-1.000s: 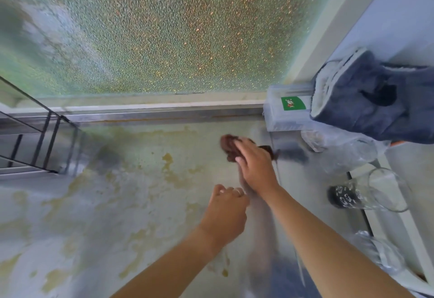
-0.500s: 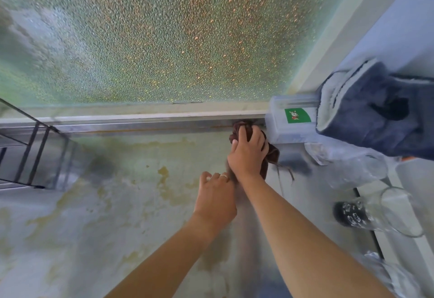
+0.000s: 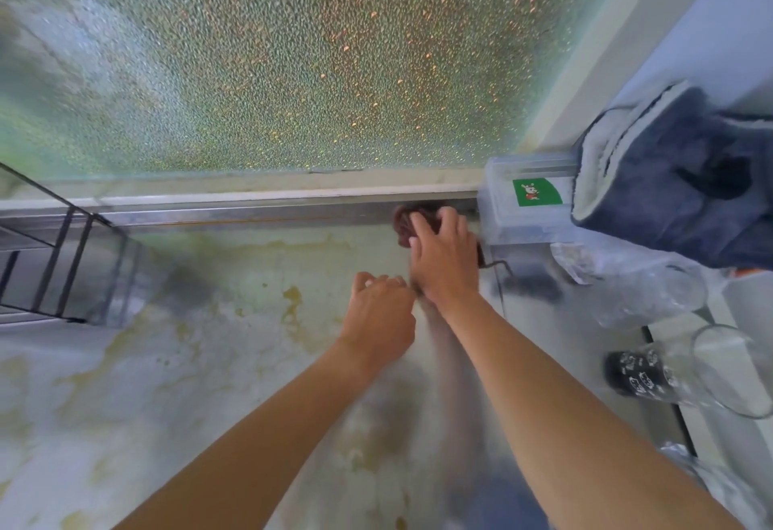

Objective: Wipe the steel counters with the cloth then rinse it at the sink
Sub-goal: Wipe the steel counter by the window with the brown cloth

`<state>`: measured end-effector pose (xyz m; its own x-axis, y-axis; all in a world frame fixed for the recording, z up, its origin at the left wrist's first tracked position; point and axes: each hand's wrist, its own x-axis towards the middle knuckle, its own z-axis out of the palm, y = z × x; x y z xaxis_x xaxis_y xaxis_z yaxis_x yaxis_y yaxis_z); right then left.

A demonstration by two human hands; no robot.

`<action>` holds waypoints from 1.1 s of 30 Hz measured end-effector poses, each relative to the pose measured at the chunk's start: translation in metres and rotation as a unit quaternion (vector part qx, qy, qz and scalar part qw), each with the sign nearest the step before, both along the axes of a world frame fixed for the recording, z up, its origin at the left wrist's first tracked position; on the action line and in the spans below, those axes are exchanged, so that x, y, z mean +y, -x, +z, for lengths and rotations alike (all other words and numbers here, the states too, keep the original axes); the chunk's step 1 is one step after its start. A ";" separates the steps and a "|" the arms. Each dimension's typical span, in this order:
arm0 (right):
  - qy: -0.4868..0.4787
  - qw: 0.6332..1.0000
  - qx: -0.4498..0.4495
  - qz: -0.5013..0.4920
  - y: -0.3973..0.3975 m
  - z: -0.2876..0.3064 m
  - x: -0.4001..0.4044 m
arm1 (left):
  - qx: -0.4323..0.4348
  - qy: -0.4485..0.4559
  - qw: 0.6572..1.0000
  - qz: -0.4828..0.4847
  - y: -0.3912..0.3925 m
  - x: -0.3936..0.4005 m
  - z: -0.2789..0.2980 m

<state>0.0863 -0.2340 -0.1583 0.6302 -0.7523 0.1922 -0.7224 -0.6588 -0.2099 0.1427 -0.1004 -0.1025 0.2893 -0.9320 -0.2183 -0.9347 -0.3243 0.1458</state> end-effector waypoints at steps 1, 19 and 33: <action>0.008 1.000 0.000 -0.028 0.005 -0.001 -0.001 | -0.008 0.005 1.000 0.004 -0.002 -0.002 -0.001; 0.027 0.999 0.045 -0.014 -0.020 0.005 0.004 | 0.087 -0.058 0.995 -0.008 -0.029 -0.010 0.005; 0.045 0.998 0.025 0.044 -0.024 0.003 -0.003 | 0.125 -0.050 0.991 0.021 -0.044 -0.011 0.001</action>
<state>0.1104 -0.2367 -0.1555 0.7037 -0.6747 0.2228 -0.6691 -0.7348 -0.1118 0.1869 -0.1110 -0.1018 0.2525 -0.8902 -0.3793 -0.8591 -0.3866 0.3354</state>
